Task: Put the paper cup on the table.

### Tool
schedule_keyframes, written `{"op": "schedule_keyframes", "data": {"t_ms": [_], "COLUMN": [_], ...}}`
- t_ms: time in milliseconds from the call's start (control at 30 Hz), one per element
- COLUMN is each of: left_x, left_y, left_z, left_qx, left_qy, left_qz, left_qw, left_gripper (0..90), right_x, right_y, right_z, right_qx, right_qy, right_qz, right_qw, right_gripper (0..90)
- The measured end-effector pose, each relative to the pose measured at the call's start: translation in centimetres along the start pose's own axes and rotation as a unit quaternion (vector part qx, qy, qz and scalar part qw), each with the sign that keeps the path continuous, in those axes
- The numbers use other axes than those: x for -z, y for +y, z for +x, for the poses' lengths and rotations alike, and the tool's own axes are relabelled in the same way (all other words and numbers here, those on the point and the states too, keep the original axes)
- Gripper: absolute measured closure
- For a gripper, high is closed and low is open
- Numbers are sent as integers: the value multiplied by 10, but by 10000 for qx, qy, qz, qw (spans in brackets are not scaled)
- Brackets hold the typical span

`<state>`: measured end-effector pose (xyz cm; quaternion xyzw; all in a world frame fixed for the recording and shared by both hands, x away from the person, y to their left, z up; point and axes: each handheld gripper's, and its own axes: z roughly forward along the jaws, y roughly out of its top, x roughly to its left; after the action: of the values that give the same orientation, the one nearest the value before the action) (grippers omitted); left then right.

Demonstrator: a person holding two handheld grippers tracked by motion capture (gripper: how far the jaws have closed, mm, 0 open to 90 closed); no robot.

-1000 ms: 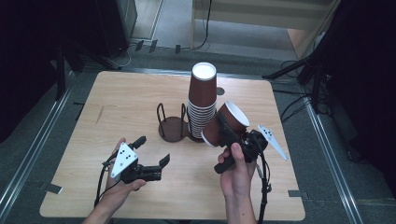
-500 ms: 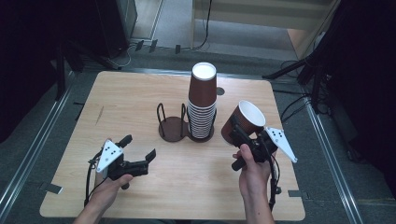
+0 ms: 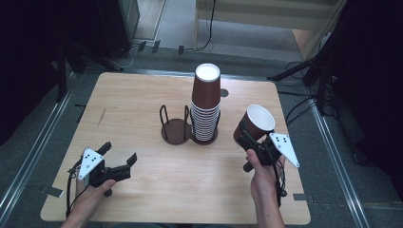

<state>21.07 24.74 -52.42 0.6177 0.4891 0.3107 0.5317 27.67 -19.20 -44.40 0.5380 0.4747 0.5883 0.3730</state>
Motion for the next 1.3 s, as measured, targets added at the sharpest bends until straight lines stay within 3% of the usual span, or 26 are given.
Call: {"op": "schedule_keyframes", "data": {"t_ms": [133,267,567,767,933,1300], "left_x": [6,10,20,20,19,18], "left_y": [-5,-5,-9,-12,-17,-23], "left_z": [8,16,35,40,43,49], "left_qx": [-40,45,54,95,-28,192], "left_qy": [89,249,535,696,918,1099], "left_qz": [50,-29,-19,-4,123,262], "left_qw": [9999,9997,9986,9975,9957,9934], "left_gripper": [0,0,0,0,0,0], "right_x": [-6,-12,-30,-43,-54,-71], "right_y": [-4,-10,-27,-37,-45,-52], "right_z": [-2,-3,-11,-16,-19,-29], "right_qx": [225,546,869,862,906,956], "right_qy": [-55,-138,-297,-365,-485,-650], "right_qz": [-116,-81,68,105,144,28], "right_qw": [9997,9984,9958,9956,9946,9933], "right_gripper": [130,130,130,130,130,133]}}
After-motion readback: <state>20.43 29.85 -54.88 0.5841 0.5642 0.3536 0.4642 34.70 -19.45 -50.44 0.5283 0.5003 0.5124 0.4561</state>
